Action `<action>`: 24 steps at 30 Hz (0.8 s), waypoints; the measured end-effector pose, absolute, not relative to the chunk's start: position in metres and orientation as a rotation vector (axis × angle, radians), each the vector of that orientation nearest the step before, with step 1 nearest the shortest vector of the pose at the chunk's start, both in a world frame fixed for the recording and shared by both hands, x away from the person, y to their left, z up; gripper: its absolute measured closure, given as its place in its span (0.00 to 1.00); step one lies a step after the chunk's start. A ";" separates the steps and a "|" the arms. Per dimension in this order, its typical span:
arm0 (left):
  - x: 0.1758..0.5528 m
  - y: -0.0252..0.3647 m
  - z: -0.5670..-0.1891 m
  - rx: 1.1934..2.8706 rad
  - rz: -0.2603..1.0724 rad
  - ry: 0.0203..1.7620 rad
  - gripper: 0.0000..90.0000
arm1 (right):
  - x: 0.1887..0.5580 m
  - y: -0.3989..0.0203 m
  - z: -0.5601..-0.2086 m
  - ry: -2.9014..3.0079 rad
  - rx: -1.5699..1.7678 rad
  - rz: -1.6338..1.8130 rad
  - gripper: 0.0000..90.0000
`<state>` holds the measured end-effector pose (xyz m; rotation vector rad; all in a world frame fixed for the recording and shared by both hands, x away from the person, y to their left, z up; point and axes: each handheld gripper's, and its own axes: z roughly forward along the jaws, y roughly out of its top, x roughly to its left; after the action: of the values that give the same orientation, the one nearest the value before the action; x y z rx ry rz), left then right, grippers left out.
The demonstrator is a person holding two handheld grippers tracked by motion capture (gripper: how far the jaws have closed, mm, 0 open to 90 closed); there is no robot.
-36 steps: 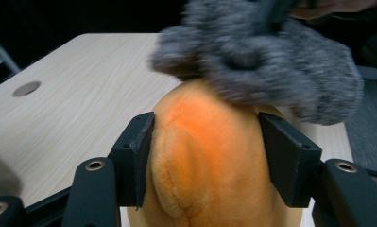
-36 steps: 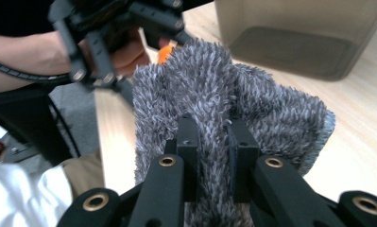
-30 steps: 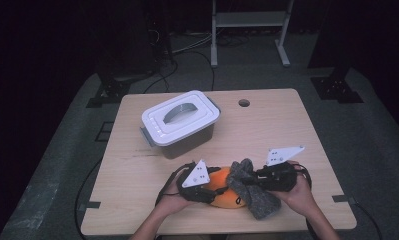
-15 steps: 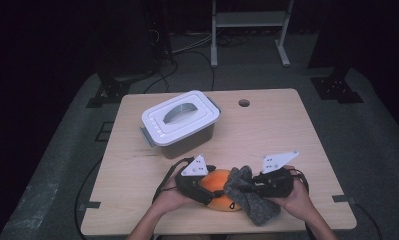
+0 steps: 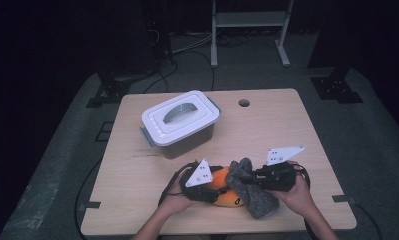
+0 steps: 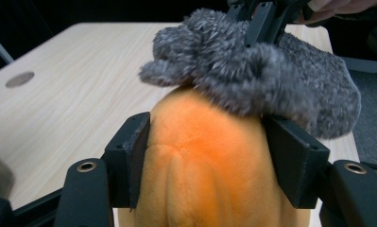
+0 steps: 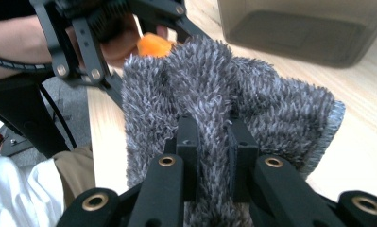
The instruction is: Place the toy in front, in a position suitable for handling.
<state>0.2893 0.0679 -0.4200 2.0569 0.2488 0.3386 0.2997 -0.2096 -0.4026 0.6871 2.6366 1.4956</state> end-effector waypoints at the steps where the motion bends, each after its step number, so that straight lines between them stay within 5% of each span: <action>1: 0.290 0.073 -0.419 2.070 0.333 0.248 0.39 | 0.300 -0.210 -0.404 2.642 0.692 1.493 0.87; 19: 0.297 0.101 -0.415 2.153 0.197 0.224 0.38 | 0.298 -0.213 -0.415 2.683 0.725 1.459 0.87; 24: 0.300 0.091 -0.413 2.166 0.208 0.252 0.17 | 0.295 -0.210 -0.415 2.684 0.707 1.448 0.87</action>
<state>0.2996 0.0914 -0.4133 2.1656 0.2517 0.2081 0.2955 -0.2103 -0.4153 0.7073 2.6842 1.4477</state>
